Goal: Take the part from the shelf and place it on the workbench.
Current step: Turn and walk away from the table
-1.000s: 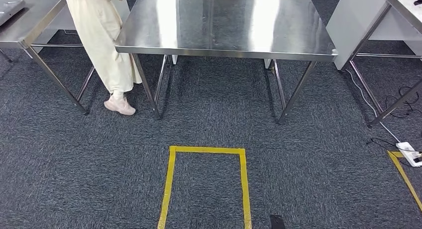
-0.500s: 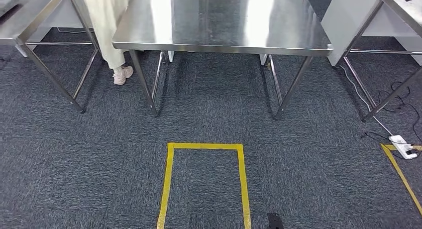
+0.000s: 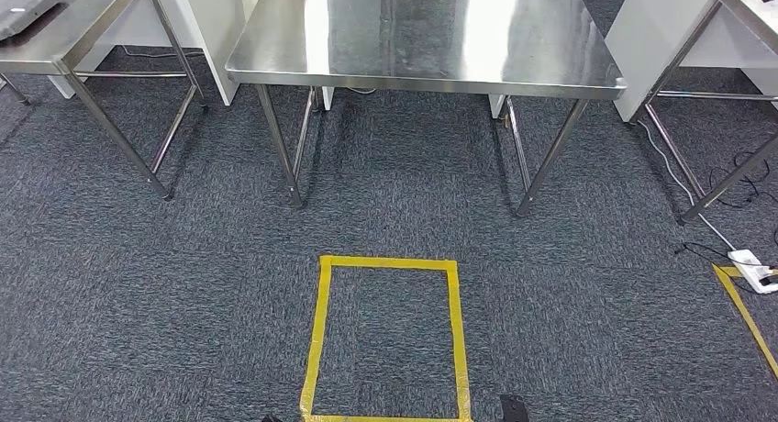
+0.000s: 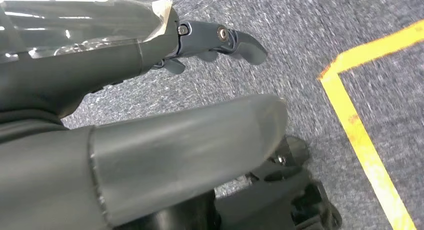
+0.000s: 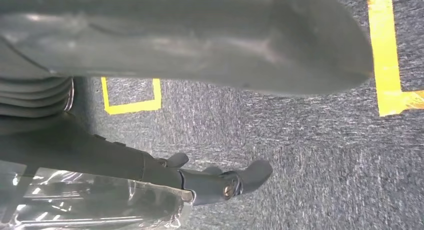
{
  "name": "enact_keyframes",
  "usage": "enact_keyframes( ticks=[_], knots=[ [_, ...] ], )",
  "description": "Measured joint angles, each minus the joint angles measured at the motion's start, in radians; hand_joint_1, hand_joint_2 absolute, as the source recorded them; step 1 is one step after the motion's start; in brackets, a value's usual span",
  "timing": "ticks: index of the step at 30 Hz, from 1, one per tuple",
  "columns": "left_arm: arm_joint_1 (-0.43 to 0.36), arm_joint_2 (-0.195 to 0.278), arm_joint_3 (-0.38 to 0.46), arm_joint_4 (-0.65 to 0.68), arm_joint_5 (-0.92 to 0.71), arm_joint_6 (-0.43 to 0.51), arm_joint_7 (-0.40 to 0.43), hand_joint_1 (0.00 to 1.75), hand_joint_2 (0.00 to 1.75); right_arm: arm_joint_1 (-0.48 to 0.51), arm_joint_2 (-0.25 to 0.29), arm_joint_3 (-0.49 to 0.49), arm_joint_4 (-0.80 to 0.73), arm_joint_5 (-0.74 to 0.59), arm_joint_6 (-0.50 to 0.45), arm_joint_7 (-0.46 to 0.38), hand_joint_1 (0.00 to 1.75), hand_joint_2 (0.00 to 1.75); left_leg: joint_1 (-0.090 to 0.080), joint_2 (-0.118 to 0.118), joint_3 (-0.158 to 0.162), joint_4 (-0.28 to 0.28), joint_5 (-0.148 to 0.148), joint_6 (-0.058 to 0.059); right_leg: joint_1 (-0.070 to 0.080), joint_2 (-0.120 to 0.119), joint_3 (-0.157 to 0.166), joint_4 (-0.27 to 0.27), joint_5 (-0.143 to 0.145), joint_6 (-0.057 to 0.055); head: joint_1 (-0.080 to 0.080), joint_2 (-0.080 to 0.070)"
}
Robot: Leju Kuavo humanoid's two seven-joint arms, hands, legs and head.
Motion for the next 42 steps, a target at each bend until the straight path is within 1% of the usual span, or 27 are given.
enact_keyframes(
  ticks=[2, 3, 6, 7, 8, 9, 11, 13, 17, 18, 20, 22, 23, 24, 26, 28, 30, 32, 33, 34, 36, 37, 38, 39, 40, 41, 42],
  knots=[
    [-0.001, 0.0, 0.0, 0.0, 0.0, 0.0, 0.0, 0.0, 0.0, -0.001, 0.0, 0.0, 0.0, -0.001, 0.0, -0.001, 0.0, 0.0, 0.003, -0.001, -0.009, 0.01, -0.011, -0.012, -0.013, -0.002, -0.001, -0.005, 0.017, -0.014, -0.001, 0.0],
    [-0.001, 0.0, 0.0, 0.0, 0.0, 0.0, 0.0, 0.0, 0.0, -0.002, 0.0, 0.0, 0.0, -0.001, 0.0, -0.001, 0.0, 0.0, 0.004, -0.001, -0.02, 0.035, -0.036, -0.017, -0.019, -0.004, -0.005, -0.007, 0.027, -0.021, -0.005, 0.0],
    [-0.002, 0.002, 0.0, 0.0, -0.001, 0.002, 0.0, 0.0, 0.0, -0.003, 0.0, 0.0, 0.0, -0.002, 0.004, -0.001, 0.0, 0.0, 0.01, -0.002, -0.079, 0.214, -0.16, -0.031, -0.023, -0.008, -0.03, -0.003, 0.046, -0.032, -0.02, 0.0],
    [-0.002, 0.002, 0.0, 0.0, -0.001, 0.003, 0.001, 0.0, 0.0, -0.003, 0.0, 0.0, 0.0, -0.002, 0.006, -0.001, 0.0, 0.0, 0.013, -0.001, -0.091, 0.265, -0.183, -0.036, -0.023, -0.009, -0.04, 0.001, 0.05, -0.03, -0.022, 0.0],
    [-0.002, 0.003, 0.0, 0.0, -0.002, 0.003, 0.001, 0.0, 0.0, -0.002, 0.0, 0.0, 0.0, -0.002, 0.009, -0.001, 0.0, 0.0, 0.016, -0.001, -0.085, 0.28, -0.186, -0.04, -0.024, -0.01, -0.049, 0.006, 0.053, -0.028, -0.024, 0.0],
    [-0.003, 0.003, 0.0, 0.0, -0.002, 0.004, 0.002, 0.0, 0.0, -0.003, 0.0, 0.0, 0.0, -0.002, 0.012, -0.001, 0.0, 0.0, 0.02, -0.001, -0.061, 0.255, -0.172, -0.044, -0.026, -0.01, -0.058, 0.013, 0.056, -0.025, -0.025, 0.0],
    [-0.007, 0.004, 0.0, 0.0, -0.003, 0.005, 0.003, 0.0, 0.0, -0.004, 0.0, 0.0, 0.0, -0.001, 0.015, -0.001, 0.0, 0.0, 0.028, -0.002, 0.026, 0.127, -0.129, -0.052, -0.029, -0.01, -0.078, 0.032, 0.059, -0.019, -0.027, 0.0],
    [-0.011, 0.003, 0.0, 0.0, -0.003, 0.006, 0.003, 0.0, 0.0, -0.008, -0.001, 0.0, 0.0, 0.0, 0.017, -0.001, 0.0, 0.0, 0.028, -0.008, 0.073, 0.037, -0.105, -0.047, -0.023, -0.009, -0.096, 0.05, 0.064, -0.01, -0.029, 0.0],
    [-0.015, 0.002, 0.0, 0.0, -0.003, 0.007, 0.004, 0.0, 0.0, -0.007, -0.003, 0.0, 0.0, 0.001, 0.017, -0.001, 0.0, 0.0, 0.013, -0.008, 0.053, 0.023, -0.075, -0.002, -0.019, -0.005, -0.118, 0.053, 0.076, 0.024, -0.022, 0.0],
    [-0.017, 0.002, 0.0, 0.0, -0.003, 0.007, 0.004, 0.0, 0.0, -0.007, -0.004, 0.0, 0.0, 0.001, 0.017, -0.001, 0.0, 0.0, 0.013, -0.006, 0.044, 0.019, -0.064, 0.01, -0.02, -0.005, -0.13, 0.072, 0.056, 0.025, -0.02, 0.0],
    [-0.019, 0.002, 0.0, 0.0, -0.003, 0.008, 0.004, 0.0, 0.0, -0.008, -0.004, 0.0, 0.0, 0.001, 0.016, -0.001, 0.0, 0.0, 0.012, -0.003, 0.02, 0.016, -0.042, 0.024, -0.024, -0.005, -0.166, 0.164, -0.021, 0.017, -0.012, 0.0],
    [-0.02, 0.001, 0.0, 0.0, -0.003, 0.008, 0.004, 0.0, 0.0, -0.008, -0.005, 0.0, 0.0, 0.001, 0.016, -0.001, 0.0, 0.0, 0.01, 0.0, -0.008, 0.017, -0.02, 0.026, -0.024, -0.004, -0.191, 0.286, -0.086, 0.018, -0.004, 0.0],
    [-0.02, 0.001, 0.0, 0.0, -0.003, 0.008, 0.004, 0.0, 0.0, -0.008, -0.005, 0.0, 0.0, 0.001, 0.016, -0.001, 0.0, 0.0, 0.008, 0.001, -0.023, 0.017, -0.009, 0.026, -0.023, -0.004, -0.186, 0.32, -0.094, 0.024, -0.002, 0.0],
    [-0.02, 0.001, 0.0, 0.0, -0.003, 0.008, 0.005, 0.0, 0.0, -0.008, -0.005, 0.0, 0.0, 0.001, 0.017, -0.001, 0.0, 0.0, 0.006, 0.002, -0.037, 0.017, 0.002, 0.025, -0.021, -0.004, -0.165, 0.321, -0.082, 0.032, -0.001, 0.0],
    [-0.02, 0.001, 0.0, 0.0, -0.003, 0.009, 0.004, 0.0, 0.0, -0.01, -0.006, 0.0, 0.0, 0.001, 0.017, -0.001, 0.0, 0.0, 0.003, 0.001, -0.062, 0.017, 0.024, 0.022, -0.017, -0.003, -0.072, 0.223, -0.041, 0.037, 0.001, 0.0],
    [-0.02, 0.0, 0.0, 0.0, -0.004, 0.009, 0.004, 0.0, 0.0, -0.016, -0.008, 0.0, 0.0, 0.001, 0.017, -0.001, 0.0, 0.0, 0.002, 0.001, -0.075, 0.015, 0.046, 0.013, -0.006, -0.003, 0.036, 0.066, -0.046, 0.019, 0.0, 0.0],
    [-0.02, -0.001, 0.0, 0.0, -0.004, 0.009, 0.003, 0.0, 0.0, -0.02, -0.01, 0.0, 0.0, 0.001, 0.017, -0.001, 0.0, 0.0, 0.003, 0.003, -0.076, 0.006, 0.068, 0.001, 0.004, -0.001, 0.079, -0.018, -0.062, 0.001, -0.001, 0.0],
    [-0.019, -0.001, 0.0, 0.0, -0.005, 0.009, 0.002, 0.0, 0.0, -0.019, -0.009, 0.0, 0.0, 0.001, 0.018, -0.001, 0.0, 0.0, 0.005, 0.002, -0.079, -0.003, 0.082, -0.011, -0.002, -0.003, 0.068, -0.026, -0.042, -0.009, -0.001, 0.0],
    [-0.018, 0.0, 0.0, 0.0, -0.005, 0.009, 0.002, 0.0, 0.0, -0.019, -0.009, 0.0, 0.0, 0.0, 0.018, -0.001, 0.0, 0.0, 0.006, 0.0, -0.086, 0.006, 0.063, -0.016, -0.008, -0.005, 0.059, -0.028, -0.028, -0.018, -0.003, 0.0],
    [-0.018, 0.001, 0.0, 0.001, -0.006, 0.009, 0.002, 0.0, 0.0, -0.019, -0.009, 0.0, 0.0, 0.0, 0.018, -0.001, 0.0, 0.0, 0.007, -0.001, -0.097, 0.034, 0.024, -0.02, -0.014, -0.007, 0.05, -0.03, -0.015, -0.027, -0.007, 0.0],
    [-0.017, 0.002, 0.0, 0.001, -0.007, 0.009, 0.002, 0.0, 0.0, -0.018, -0.009, 0.0, 0.0, 0.0, 0.018, -0.001, 0.0, 0.0, 0.011, -0.001, -0.124, 0.149, -0.085, -0.029, -0.018, -0.01, 0.028, -0.029, 0.009, -0.04, -0.016, 0.0],
    [-0.017, 0.003, 0.0, 0.001, -0.007, 0.009, 0.002, 0.0, 0.0, -0.017, -0.009, 0.0, 0.0, 0.0, 0.018, -0.001, 0.0, 0.0, 0.013, -0.001, -0.134, 0.214, -0.12, -0.035, -0.018, -0.012, 0.016, -0.028, 0.019, -0.039, -0.019, 0.0],
    [-0.017, 0.003, 0.0, 0.001, -0.007, 0.009, 0.002, 0.0, 0.0, -0.016, -0.009, 0.0, 0.0, 0.0, 0.019, -0.001, 0.0, 0.0, 0.015, -0.001, -0.137, 0.263, -0.129, -0.04, -0.018, -0.013, 0.003, -0.026, 0.028, -0.037, -0.021, 0.0],
    [-0.017, 0.004, 0.0, 0.001, -0.009, 0.01, 0.001, 0.0, 0.0, -0.015, -0.009, 0.0, 0.0, 0.0, 0.019, -0.001, 0.0, 0.0, 0.019, -0.001, -0.125, 0.284, -0.114, -0.045, -0.019, -0.014, -0.011, -0.022, 0.035, -0.033, -0.022, 0.0],
    [-0.017, 0.004, 0.0, 0.001, -0.011, 0.013, -0.001, 0.0, 0.0, -0.014, -0.009, 0.0, 0.0, 0.0, 0.019, -0.001, 0.0, 0.0, 0.024, 0.0, -0.098, 0.269, -0.085, -0.049, -0.021, -0.014, -0.025, -0.016, 0.04, -0.029, -0.024, 0.0],
    [-0.018, 0.004, 0.0, 0.001, -0.014, 0.015, -0.003, 0.0, 0.0, -0.013, -0.009, 0.0, 0.0, -0.001, 0.019, -0.001, 0.0, 0.0, 0.029, 0.0, -0.053, 0.22, -0.06, -0.054, -0.023, -0.014, -0.038, -0.007, 0.043, -0.024, -0.025, 0.0],
    [-0.019, 0.003, -0.001, 0.001, -0.017, 0.018, -0.006, 0.0, 0.0, -0.013, -0.009, 0.0, 0.0, -0.002, 0.019, -0.001, 0.0, 0.0, 0.032, 0.0, -0.002, 0.156, -0.052, -0.059, -0.023, -0.014, -0.051, 0.004, 0.045, -0.019, -0.028, 0.0]
  ],
)
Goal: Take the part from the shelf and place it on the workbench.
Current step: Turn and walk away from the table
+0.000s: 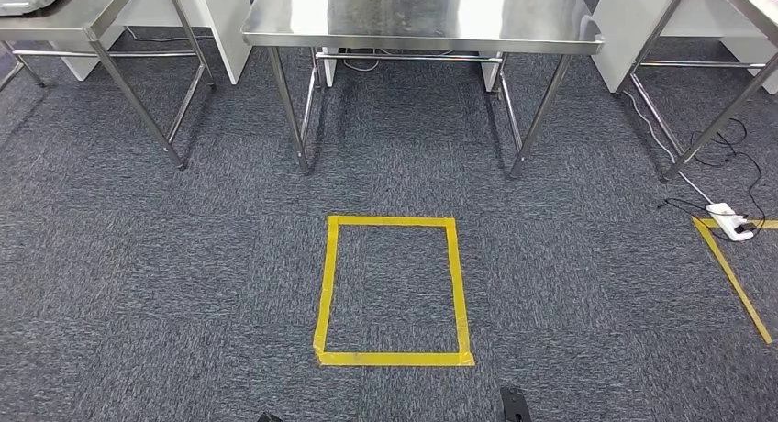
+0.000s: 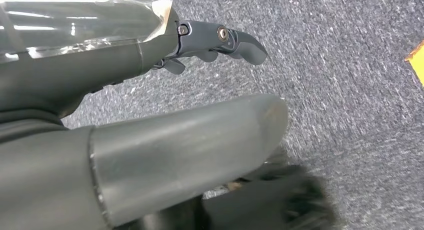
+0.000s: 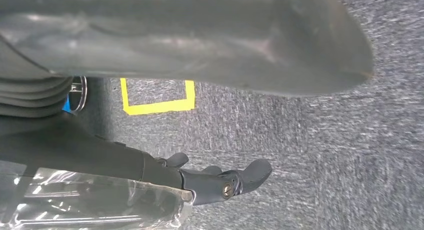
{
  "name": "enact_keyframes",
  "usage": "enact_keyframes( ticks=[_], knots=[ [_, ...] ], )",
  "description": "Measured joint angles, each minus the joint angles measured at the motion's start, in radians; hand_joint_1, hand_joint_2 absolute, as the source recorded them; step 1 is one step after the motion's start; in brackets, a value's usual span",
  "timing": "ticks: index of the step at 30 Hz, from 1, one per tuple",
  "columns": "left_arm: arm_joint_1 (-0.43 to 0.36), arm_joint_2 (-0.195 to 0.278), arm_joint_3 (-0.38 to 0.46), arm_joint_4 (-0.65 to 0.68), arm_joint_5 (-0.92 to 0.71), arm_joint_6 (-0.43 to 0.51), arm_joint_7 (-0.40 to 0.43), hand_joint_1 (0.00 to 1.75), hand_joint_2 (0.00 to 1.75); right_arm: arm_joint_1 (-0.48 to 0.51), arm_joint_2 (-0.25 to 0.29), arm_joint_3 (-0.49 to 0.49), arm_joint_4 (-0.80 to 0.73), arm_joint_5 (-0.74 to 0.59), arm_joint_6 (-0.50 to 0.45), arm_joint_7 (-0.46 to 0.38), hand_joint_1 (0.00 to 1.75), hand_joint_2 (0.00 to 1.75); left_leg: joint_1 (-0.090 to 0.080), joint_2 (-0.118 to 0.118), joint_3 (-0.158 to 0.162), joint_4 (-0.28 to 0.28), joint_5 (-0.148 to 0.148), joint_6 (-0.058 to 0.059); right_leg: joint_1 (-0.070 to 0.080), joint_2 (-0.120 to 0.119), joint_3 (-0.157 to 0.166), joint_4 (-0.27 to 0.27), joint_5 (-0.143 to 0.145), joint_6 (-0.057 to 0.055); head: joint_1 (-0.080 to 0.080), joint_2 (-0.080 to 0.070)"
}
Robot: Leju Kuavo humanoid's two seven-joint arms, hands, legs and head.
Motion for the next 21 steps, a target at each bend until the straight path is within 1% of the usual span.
enact_keyframes(
  ticks=[1, 2, 3, 4, 5, 6, 7, 8, 9, 10, 11, 12, 13, 14, 15, 16, 17, 18, 19, 20, 21],
  knots=[
    [-0.002, -0.001, -0.001, 0.0, -0.002, 0.002, -0.003, 0.0, 0.0, 0.0, 0.0, 0.0, 0.0, -0.001, 0.0, -0.001, 0.0, 0.0, 0.001, -0.001, 0.042, -0.06, -0.006, 0.0, 0.001, 0.0, -0.011, 0.012, 0.001, 0.004, -0.002, 0.0],
    [-0.003, -0.003, -0.002, 0.0, -0.005, 0.004, -0.004, 0.0, 0.0, -0.001, 0.0, 0.0, 0.0, -0.002, 0.0, -0.002, 0.0, 0.0, 0.0, -0.003, 0.07, -0.105, -0.021, 0.003, 0.005, 0.0, -0.02, 0.022, 0.003, 0.009, -0.002, 0.0],
    [-0.005, -0.005, -0.003, 0.0, -0.007, 0.006, -0.005, 0.0, 0.0, -0.001, 0.0, 0.0, 0.0, -0.003, 0.0, -0.002, 0.0, 0.0, -0.004, -0.006, 0.079, -0.128, -0.034, 0.009, 0.009, 0.0, -0.028, 0.028, 0.007, 0.017, -0.001, 0.0],
    [-0.006, -0.007, -0.004, 0.0, -0.009, 0.009, -0.005, 0.0, 0.0, -0.001, 0.0, 0.0, 0.0, -0.004, 0.0, -0.003, 0.0, 0.0, -0.007, -0.007, 0.075, -0.136, -0.037, 0.02, 0.012, 0.001, -0.033, 0.03, 0.012, 0.025, 0.003, 0.0],
    [-0.007, -0.01, -0.005, 0.0, -0.011, 0.011, -0.005, 0.0, 0.0, 0.0, 0.0, 0.0, 0.0, -0.005, 0.0, -0.004, 0.0, 0.0, -0.009, -0.006, 0.071, -0.141, -0.034, 0.031, 0.012, 0.002, -0.04, 0.034, 0.013, 0.033, 0.005, 0.0],
    [-0.008, -0.012, -0.006, 0.0, -0.012, 0.013, -0.005, 0.0, 0.0, 0.0, -0.001, 0.0, 0.0, -0.006, 0.0, -0.004, 0.0, 0.0, -0.01, -0.005, 0.067, -0.143, -0.028, 0.042, 0.01, 0.003, -0.05, 0.044, 0.007, 0.037, 0.007, 0.0],
    [-0.009, -0.013, -0.008, 0.0, -0.013, 0.014, -0.005, 0.0, 0.0, 0.0, -0.001, 0.0, 0.0, -0.006, 0.0, -0.005, 0.0, 0.0, -0.011, -0.004, 0.063, -0.147, -0.021, 0.053, 0.008, 0.005, -0.066, 0.073, -0.01, 0.039, 0.01, 0.0],
    [-0.01, -0.015, -0.009, 0.0, -0.013, 0.016, -0.004, 0.0, 0.0, 0.001, -0.001, 0.0, 0.0, -0.006, 0.0, -0.006, 0.0, 0.0, -0.011, -0.002, 0.058, -0.149, -0.015, 0.062, 0.004, 0.006, -0.091, 0.125, -0.039, 0.038, 0.014, 0.0],
    [-0.011, -0.016, -0.011, 0.0, -0.014, 0.017, -0.004, 0.0, 0.0, 0.001, -0.001, 0.0, 0.0, -0.006, 0.0, -0.006, 0.0, 0.0, -0.012, -0.001, 0.052, -0.149, -0.01, 0.069, 0.003, 0.007, -0.12, 0.192, -0.071, 0.038, 0.017, 0.0],
    [-0.012, -0.017, -0.012, 0.0, -0.015, 0.018, -0.004, 0.0, 0.0, 0.003, -0.001, 0.0, 0.0, -0.006, 0.0, -0.006, 0.0, 0.0, -0.013, 0.0, 0.045, -0.149, -0.006, 0.072, 0.002, 0.008, -0.146, 0.26, -0.099, 0.039, 0.021, 0.0],
    [-0.012, -0.018, -0.013, 0.0, -0.015, 0.019, -0.004, 0.0, 0.0, 0.004, -0.001, 0.0, 0.0, -0.006, 0.0, -0.006, 0.0, 0.0, -0.015, 0.001, 0.04, -0.148, -0.001, 0.074, 0.002, 0.008, -0.161, 0.306, -0.116, 0.043, 0.023, 0.0],
    [-0.011, -0.019, -0.013, 0.0, -0.015, 0.02, -0.003, 0.0, 0.0, 0.006, -0.001, 0.0, 0.0, -0.006, 0.0, -0.006, 0.0, 0.0, -0.016, 0.0, 0.036, -0.148, 0.003, 0.073, 0.002, 0.009, -0.156, 0.314, -0.117, 0.05, 0.024, 0.0],
    [-0.011, -0.02, -0.013, 0.0, -0.016, 0.021, -0.003, 0.0, 0.0, 0.007, -0.002, 0.0, 0.0, -0.006, 0.0, -0.006, 0.0, 0.0, -0.016, 0.0, 0.033, -0.148, 0.006, 0.071, 0.002, 0.009, -0.129, 0.279, -0.104, 0.057, 0.025, 0.0],
    [-0.011, -0.021, -0.014, 0.0, -0.016, 0.021, -0.003, 0.0, 0.0, 0.007, -0.002, 0.0, 0.0, -0.005, 0.0, -0.007, 0.0, 0.0, -0.016, -0.001, 0.031, -0.148, 0.009, 0.069, 0.001, 0.009, -0.083, 0.208, -0.082, 0.063, 0.026, 0.0],
    [-0.011, -0.022, -0.014, 0.0, -0.017, 0.022, -0.003, 0.0, 0.0, 0.006, -0.003, 0.0, 0.0, -0.004, 0.0, -0.007, 0.0, 0.0, -0.017, -0.001, 0.03, -0.148, 0.012, 0.065, 0.002, 0.009, -0.037, 0.128, -0.063, 0.063, 0.028, 0.0],
    [-0.012, -0.023, -0.014, 0.0, -0.017, 0.022, -0.003, 0.0, 0.0, 0.004, -0.003, 0.0, 0.0, -0.002, 0.0, -0.007, 0.0, 0.0, -0.018, -0.001, 0.029, -0.148, 0.015, 0.061, 0.006, 0.011, 0.001, 0.064, -0.047, 0.059, 0.03, 0.0],
    [-0.012, -0.024, -0.014, 0.0, -0.018, 0.023, -0.004, 0.0, 0.0, 0.003, -0.003, 0.0, 0.0, 0.001, 0.0, -0.007, 0.0, 0.0, -0.02, -0.001, 0.028, -0.148, 0.017, 0.056, 0.011, 0.012, 0.023, 0.025, -0.038, 0.051, 0.031, 0.0],
    [-0.012, -0.025, -0.014, 0.0, -0.018, 0.023, -0.004, 0.0, 0.0, 0.004, -0.004, 0.001, 0.0, 0.004, 0.0, -0.007, 0.0, 0.0, -0.021, 0.0, 0.027, -0.149, 0.02, 0.051, 0.017, 0.013, 0.027, 0.012, -0.036, 0.041, 0.03, 0.0],
    [-0.011, -0.026, -0.014, 0.0, -0.018, 0.024, -0.006, 0.0, 0.0, 0.005, -0.004, 0.001, 0.0, 0.006, 0.0, -0.007, 0.0, 0.0, -0.021, -0.001, 0.026, -0.15, 0.024, 0.045, 0.021, 0.014, 0.026, 0.013, -0.031, 0.033, 0.03, 0.0],
    [-0.011, -0.027, -0.014, 0.0, -0.018, 0.024, -0.007, 0.0, 0.0, 0.006, -0.003, 0.001, 0.0, 0.008, 0.0, -0.007, 0.0, 0.0, -0.02, -0.001, 0.023, -0.15, 0.024, 0.039, 0.015, 0.014, 0.024, 0.011, -0.026, 0.023, 0.029, 0.0],
    [-0.01, -0.027, -0.014, 0.0, -0.018, 0.024, -0.009, 0.0, 0.0, 0.006, -0.003, 0.002, 0.0, 0.01, 0.0, -0.007, 0.0, 0.0, -0.019, -0.001, 0.019, -0.143, 0.018, 0.034, 0.01, 0.013, 0.024, 0.007, -0.021, 0.014, 0.026, 0.0]
  ],
)
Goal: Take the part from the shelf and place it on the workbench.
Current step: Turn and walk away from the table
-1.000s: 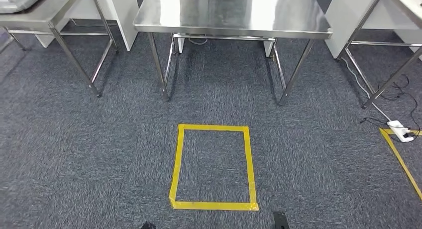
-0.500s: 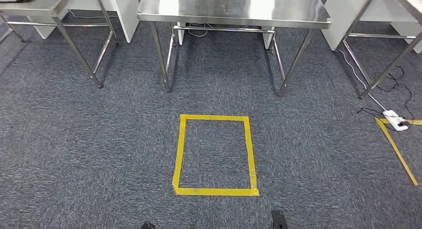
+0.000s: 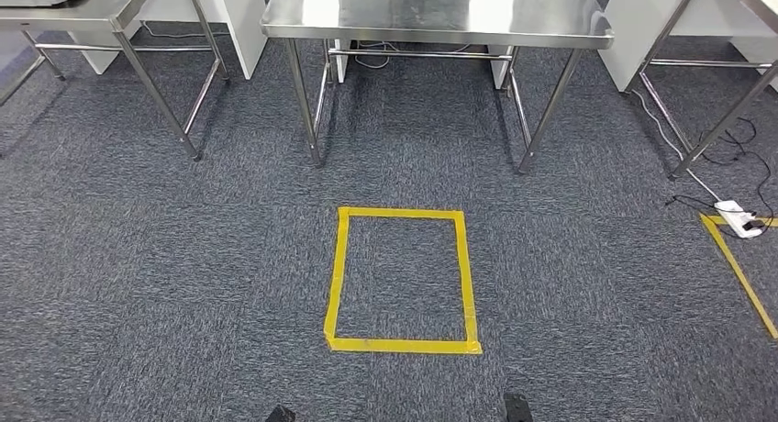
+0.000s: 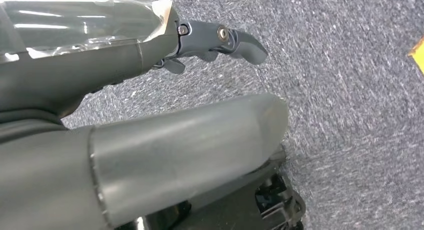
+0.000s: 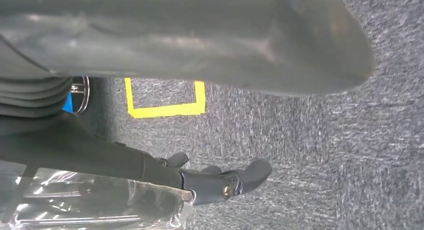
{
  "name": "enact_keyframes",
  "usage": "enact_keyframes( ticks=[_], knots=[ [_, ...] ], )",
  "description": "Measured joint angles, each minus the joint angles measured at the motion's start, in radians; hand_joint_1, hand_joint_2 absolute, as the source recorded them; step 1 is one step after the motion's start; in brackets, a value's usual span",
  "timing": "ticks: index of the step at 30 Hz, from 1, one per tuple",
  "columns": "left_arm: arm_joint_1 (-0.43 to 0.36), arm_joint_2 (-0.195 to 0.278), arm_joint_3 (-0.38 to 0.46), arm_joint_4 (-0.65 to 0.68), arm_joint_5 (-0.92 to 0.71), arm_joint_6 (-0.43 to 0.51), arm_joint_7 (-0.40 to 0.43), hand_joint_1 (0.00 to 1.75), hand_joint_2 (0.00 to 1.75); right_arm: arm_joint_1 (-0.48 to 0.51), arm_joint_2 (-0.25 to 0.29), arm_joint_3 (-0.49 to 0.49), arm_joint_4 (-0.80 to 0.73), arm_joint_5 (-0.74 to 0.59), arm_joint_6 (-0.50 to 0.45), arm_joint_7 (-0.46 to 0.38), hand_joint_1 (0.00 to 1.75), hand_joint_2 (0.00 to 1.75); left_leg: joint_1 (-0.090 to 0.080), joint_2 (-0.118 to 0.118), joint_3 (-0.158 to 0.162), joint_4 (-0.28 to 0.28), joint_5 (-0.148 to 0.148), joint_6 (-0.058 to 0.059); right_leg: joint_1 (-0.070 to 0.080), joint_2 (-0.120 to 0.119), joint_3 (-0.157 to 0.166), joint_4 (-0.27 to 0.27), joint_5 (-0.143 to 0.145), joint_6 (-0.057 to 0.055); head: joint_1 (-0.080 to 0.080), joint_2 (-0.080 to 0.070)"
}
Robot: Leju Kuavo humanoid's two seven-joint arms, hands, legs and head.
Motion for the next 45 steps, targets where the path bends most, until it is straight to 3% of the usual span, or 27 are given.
enact_keyframes(
  ticks=[2, 4, 5, 6, 7, 9, 11, 14, 16, 17, 19, 21, 22, 24, 25, 27, 31, 37, 42, 45],
  knots=[
    [0.001, 0.001, 0.0, 0.0, 0.0, 0.0, -0.002, 0.0, 0.0, 0.0, 0.001, 0.002, 0.0, 0.003, 0.0, 0.0, 0.0, 0.0, 0.002, 0.0, -0.029, 0.065, -0.049, -0.007, -0.01, -0.002, -0.001, -0.008, 0.01, -0.021, -0.01, 0.0],
    [0.002, 0.001, 0.0, 0.0, 0.0, 0.0, -0.003, 0.0, 0.0, 0.002, 0.0, 0.005, 0.0, 0.004, 0.0, 0.0, 0.0, 0.0, 0.003, 0.0, -0.081, 0.192, -0.119, -0.012, -0.004, -0.004, -0.006, -0.008, 0.014, -0.03, -0.02, 0.0],
    [0.004, 0.002, 0.0, 0.0, 0.0, 0.0, -0.003, 0.0, 0.0, 0.004, 0.001, 0.006, 0.0, 0.004, 0.0, 0.0, 0.0, 0.0, 0.004, 0.0, -0.102, 0.244, -0.137, -0.015, -0.002, -0.004, -0.008, -0.007, 0.015, -0.031, -0.021, 0.0],
    [0.006, 0.002, 0.0, 0.0, 0.0, 0.0, -0.003, 0.0, 0.0, 0.005, 0.001, 0.006, 0.0, 0.004, 0.0, 0.0, 0.0, 0.0, 0.004, 0.0, -0.107, 0.264, -0.138, -0.016, 0.0, -0.004, -0.009, -0.006, 0.016, -0.033, -0.022, 0.0],
    [0.008, 0.003, 0.0, 0.0, 0.0, 0.0, -0.003, 0.0, 0.0, 0.006, 0.001, 0.006, 0.0, 0.004, 0.0, 0.0, 0.0, 0.0, 0.005, 0.0, -0.094, 0.245, -0.118, -0.016, 0.001, -0.004, -0.01, -0.004, 0.017, -0.033, -0.022, 0.0],
    [0.009, 0.004, 0.0, 0.0, 0.0, 0.0, -0.003, 0.0, 0.0, 0.006, 0.001, 0.007, 0.0, 0.004, 0.0, 0.0, 0.0, 0.0, 0.006, 0.0, -0.025, 0.119, -0.057, -0.012, 0.001, -0.002, -0.011, 0.001, 0.016, -0.032, -0.024, 0.0],
    [0.008, 0.005, 0.0, 0.0, 0.0, 0.0, -0.004, 0.0, 0.0, 0.005, 0.002, 0.007, 0.0, 0.005, 0.0, 0.0, 0.0, 0.0, 0.004, 0.0, 0.026, 0.018, -0.025, -0.004, 0.007, -0.001, -0.017, 0.01, 0.014, -0.024, -0.025, 0.0],
    [0.01, 0.004, 0.0, 0.0, 0.0, 0.0, -0.006, 0.0, 0.0, 0.005, 0.002, 0.008, 0.0, 0.005, 0.0, 0.001, 0.0, 0.0, -0.002, -0.001, 0.028, -0.004, -0.019, 0.012, 0.013, -0.001, -0.028, 0.011, 0.018, -0.007, -0.021, 0.0],
    [0.01, 0.003, 0.0, 0.0, -0.002, -0.001, -0.008, 0.0, 0.0, 0.005, 0.002, 0.008, 0.0, 0.002, 0.0, 0.001, 0.0, 0.0, 0.001, 0.0, 0.027, -0.015, -0.008, 0.028, 0.012, 0.0, -0.043, 0.035, 0.002, -0.001, -0.019, 0.0],
    [0.009, 0.003, 0.0, 0.0, -0.002, -0.002, -0.009, 0.0, 0.0, 0.005, 0.001, 0.008, 0.0, -0.001, 0.0, 0.001, 0.0, 0.0, 0.004, 0.001, 0.025, -0.019, -0.003, 0.035, 0.011, 0.0, -0.062, 0.075, -0.022, -0.001, -0.015, 0.0],
    [0.009, 0.002, -0.001, 0.0, -0.003, -0.004, -0.01, 0.0, 0.0, 0.006, 0.001, 0.007, 0.0, -0.006, 0.0, 0.001, 0.0, 0.0, 0.005, 0.002, 0.018, -0.021, 0.003, 0.04, 0.003, 0.001, -0.121, 0.206, -0.083, -0.002, -0.006, 0.0],
    [0.01, 0.002, -0.001, 0.0, -0.003, -0.004, -0.01, 0.0, 0.0, 0.01, 0.0, 0.007, 0.0, -0.006, 0.0, 0.001, 0.0, 0.0, 0.006, 0.002, 0.013, -0.02, 0.007, 0.038, -0.004, 0.001, -0.156, 0.295, -0.112, 0.009, -0.002, 0.0],
    [0.01, 0.002, -0.001, 0.0, -0.003, -0.005, -0.01, 0.0, 0.0, 0.012, 0.0, 0.007, 0.0, -0.006, 0.0, 0.001, 0.0, 0.0, 0.006, 0.002, 0.011, -0.02, 0.009, 0.036, -0.008, 0.001, -0.145, 0.283, -0.103, 0.019, -0.001, 0.0],
    [0.01, 0.0, -0.001, 0.0, -0.003, -0.005, -0.01, 0.0, 0.0, 0.013, -0.001, 0.007, 0.0, -0.007, 0.0, 0.001, 0.0, 0.0, 0.01, 0.001, 0.011, -0.02, 0.011, 0.029, -0.018, 0.0, -0.068, 0.146, -0.052, 0.041, 0.001, 0.0],
    [0.01, 0.0, -0.001, 0.0, -0.003, -0.005, -0.01, 0.0, 0.0, 0.012, -0.001, 0.007, 0.0, -0.007, 0.0, 0.001, 0.0, 0.0, 0.009, 0.0, 0.011, -0.019, 0.012, 0.024, -0.018, 0.001, -0.031, 0.074, -0.03, 0.046, 0.004, 0.0],
    [0.01, -0.001, -0.002, 0.0, -0.004, -0.005, -0.01, 0.0, 0.0, 0.011, -0.001, 0.007, 0.0, -0.009, 0.0, 0.0, 0.0, 0.0, 0.007, 0.0, 0.009, -0.018, 0.013, 0.016, -0.017, 0.003, 0.007, -0.004, -0.006, 0.04, 0.004, 0.0],
    [0.011, -0.001, -0.003, 0.0, -0.004, -0.006, -0.01, 0.0, 0.0, 0.015, 0.0, 0.007, 0.0, -0.01, 0.0, 0.001, 0.0, 0.0, 0.01, -0.002, 0.005, -0.022, 0.022, 0.028, -0.01, 0.005, 0.006, -0.008, 0.002, 0.023, -0.008, 0.0],
    [0.011, -0.001, -0.004, 0.0, -0.004, -0.006, -0.013, 0.0, 0.0, 0.015, 0.0, 0.007, 0.0, -0.023, 0.0, 0.001, 0.0, 0.0, 0.017, -0.002, 0.005, -0.032, 0.031, 0.012, -0.005, 0.005, 0.0, -0.008, 0.007, 0.011, -0.016, 0.0],
    [0.011, 0.002, -0.006, 0.0, -0.005, -0.006, -0.018, 0.0, 0.0, 0.015, 0.001, 0.007, 0.0, -0.033, 0.008, 0.007, 0.0, 0.0, 0.014, -0.003, 0.002, -0.028, 0.03, 0.014, -0.008, 0.004, 0.0, -0.01, 0.009, 0.011, -0.02, 0.0],
    [0.011, 0.001, -0.008, 0.0, -0.005, -0.006, -0.019, 0.0, 0.0, 0.015, 0.001, 0.007, 0.0, -0.033, 0.01, 0.007, 0.0, 0.0, 0.019, 0.001, 0.016, -0.057, 0.043, 0.015, -0.003, 0.003, -0.002, -0.004, 0.002, 0.016, -0.021, 0.0]
  ],
)
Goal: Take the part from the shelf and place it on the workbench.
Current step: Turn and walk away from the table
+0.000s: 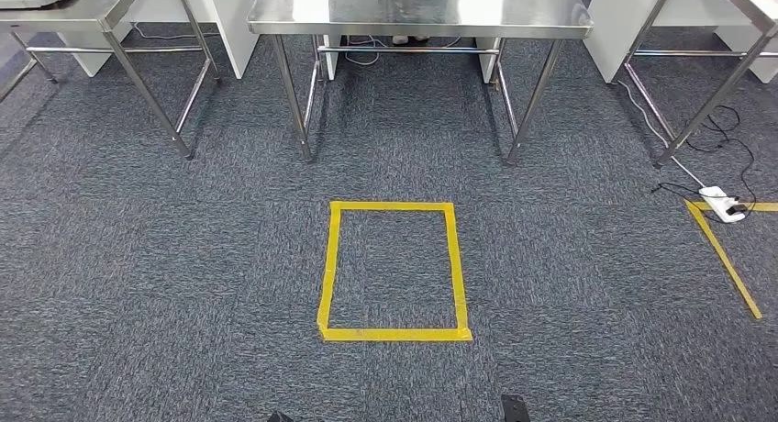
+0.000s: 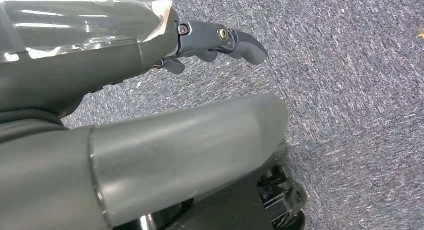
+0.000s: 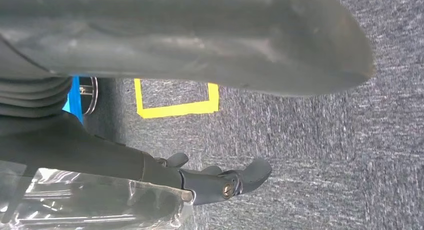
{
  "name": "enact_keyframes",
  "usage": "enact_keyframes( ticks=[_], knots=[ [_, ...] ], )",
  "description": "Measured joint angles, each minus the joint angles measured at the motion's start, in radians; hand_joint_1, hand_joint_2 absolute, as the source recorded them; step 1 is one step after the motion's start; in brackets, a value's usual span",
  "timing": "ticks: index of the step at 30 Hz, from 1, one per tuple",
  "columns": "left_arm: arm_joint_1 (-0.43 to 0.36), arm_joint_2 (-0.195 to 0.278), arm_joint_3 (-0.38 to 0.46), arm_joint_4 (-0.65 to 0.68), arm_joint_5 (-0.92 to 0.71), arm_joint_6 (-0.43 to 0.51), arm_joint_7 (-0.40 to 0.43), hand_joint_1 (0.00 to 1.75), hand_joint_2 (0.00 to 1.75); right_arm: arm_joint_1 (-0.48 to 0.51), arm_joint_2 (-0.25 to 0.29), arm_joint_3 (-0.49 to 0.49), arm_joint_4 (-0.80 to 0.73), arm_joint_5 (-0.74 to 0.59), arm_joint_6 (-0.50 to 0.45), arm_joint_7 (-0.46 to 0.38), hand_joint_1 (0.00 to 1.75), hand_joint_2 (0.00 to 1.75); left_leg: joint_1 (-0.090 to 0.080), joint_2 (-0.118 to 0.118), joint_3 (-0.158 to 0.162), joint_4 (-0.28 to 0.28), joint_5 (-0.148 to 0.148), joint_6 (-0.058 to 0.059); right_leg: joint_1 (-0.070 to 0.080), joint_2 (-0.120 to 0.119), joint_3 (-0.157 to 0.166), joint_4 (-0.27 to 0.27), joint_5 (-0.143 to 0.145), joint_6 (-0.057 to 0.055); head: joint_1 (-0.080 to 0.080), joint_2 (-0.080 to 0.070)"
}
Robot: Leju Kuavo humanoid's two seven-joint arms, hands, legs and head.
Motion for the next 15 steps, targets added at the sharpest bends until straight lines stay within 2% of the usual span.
enact_keyframes(
  ticks=[1, 2, 4, 5, 6, 7, 9, 10, 11, 12, 14, 15],
  knots=[
    [0.0, -0.001, -0.001, 0.0, 0.0, 0.0, 0.0, 0.0, 0.0, 0.0, -0.001, 0.0, 0.0, 0.0, 0.0, 0.0, 0.0, 0.0, 0.004, 0.004, 0.006, -0.013, 0.007, 0.001, 0.001, 0.0, -0.014, 0.027, -0.016, -0.001, 0.002, 0.0],
    [0.0, -0.002, -0.001, 0.0, -0.001, 0.0, -0.001, 0.0, 0.0, 0.0, -0.002, 0.0, 0.0, 0.0, 0.001, 0.0, 0.0, 0.0, 0.008, 0.008, 0.01, -0.022, 0.013, 0.001, -0.001, -0.001, -0.038, 0.076, -0.041, -0.003, 0.007, 0.0],
    [0.001, -0.003, -0.002, 0.0, -0.001, 0.0, -0.001, 0.0, 0.0, 0.002, -0.003, 0.0, 0.0, 0.001, 0.002, 0.0, 0.0, 0.0, 0.009, 0.019, 0.008, -0.025, 0.015, 0.003, -0.006, -0.001, -0.104, 0.204, -0.091, -0.001, 0.018, 0.0],
    [0.002, -0.004, -0.002, 0.0, -0.001, 0.0, -0.001, 0.0, 0.0, 0.004, -0.004, 0.0, 0.0, 0.001, 0.003, 0.0, 0.0, 0.0, 0.009, 0.025, 0.007, -0.025, 0.015, 0.001, -0.011, -0.001, -0.126, 0.248, -0.103, 0.005, 0.021, 0.0],
    [0.002, -0.005, -0.002, 0.0, -0.001, 0.001, 0.0, 0.0, 0.0, 0.006, -0.006, 0.0, 0.0, 0.001, 0.004, 0.0, 0.0, 0.0, 0.011, 0.032, 0.006, -0.024, 0.015, -0.002, -0.017, -0.002, -0.131, 0.255, -0.098, 0.016, 0.023, 0.0],
    [0.003, -0.006, -0.002, 0.0, -0.001, 0.001, 0.0, 0.0, 0.0, 0.007, -0.008, 0.0, 0.0, 0.001, 0.004, 0.001, 0.0, 0.0, 0.014, 0.039, 0.006, -0.022, 0.014, -0.007, -0.023, -0.005, -0.115, 0.221, -0.078, 0.03, 0.023, 0.0],
    [0.003, -0.006, -0.002, 0.0, -0.001, 0.002, 0.0, 0.0, 0.0, 0.007, -0.009, 0.0, 0.0, 0.001, 0.005, 0.001, 0.0, 0.0, 0.021, 0.053, 0.005, -0.013, 0.008, -0.025, -0.033, -0.032, -0.047, 0.087, -0.023, 0.059, 0.026, 0.0],
    [0.003, -0.006, -0.002, 0.0, -0.001, 0.003, 0.0, 0.0, 0.0, 0.006, -0.008, 0.0, 0.0, 0.0, 0.006, 0.0, 0.0, 0.0, 0.022, 0.061, 0.006, -0.006, 0.003, -0.036, -0.033, -0.044, -0.022, 0.032, -0.004, 0.062, 0.03, 0.0],
    [0.003, -0.006, -0.002, -0.001, -0.001, 0.003, 0.0, 0.0, 0.0, 0.005, -0.006, 0.0, 0.001, 0.0, 0.007, 0.0, 0.0, 0.0, 0.021, 0.067, 0.006, 0.0, -0.001, -0.046, -0.031, -0.052, -0.009, 0.004, 0.006, 0.055, 0.033, 0.0],
    [0.003, -0.005, -0.002, -0.001, -0.001, 0.003, 0.0, 0.0, 0.0, 0.004, -0.005, 0.0, 0.001, 0.0, 0.007, 0.0, 0.0, 0.0, 0.02, 0.074, 0.007, 0.003, -0.004, -0.054, -0.028, -0.051, -0.009, 0.001, 0.007, 0.042, 0.032, 0.0],
    [0.004, -0.005, -0.002, -0.001, -0.001, 0.003, 0.0, 0.0, 0.0, 0.005, -0.006, 0.0, 0.001, -0.001, 0.008, 0.0, 0.0, 0.0, 0.023, 0.086, 0.01, 0.003, -0.004, -0.063, -0.026, -0.031, -0.015, 0.01, 0.01, 0.015, 0.022, 0.0],
    [0.004, -0.005, -0.002, -0.001, -0.001, 0.003, 0.0, 0.0, 0.0, 0.007, -0.006, 0.0, 0.001, -0.001, 0.008, 0.0, 0.0, 0.0, 0.027, 0.082, 0.008, 0.011, -0.014, -0.065, -0.026, -0.022, -0.018, 0.012, 0.011, 0.006, 0.014, 0.0]
  ],
)
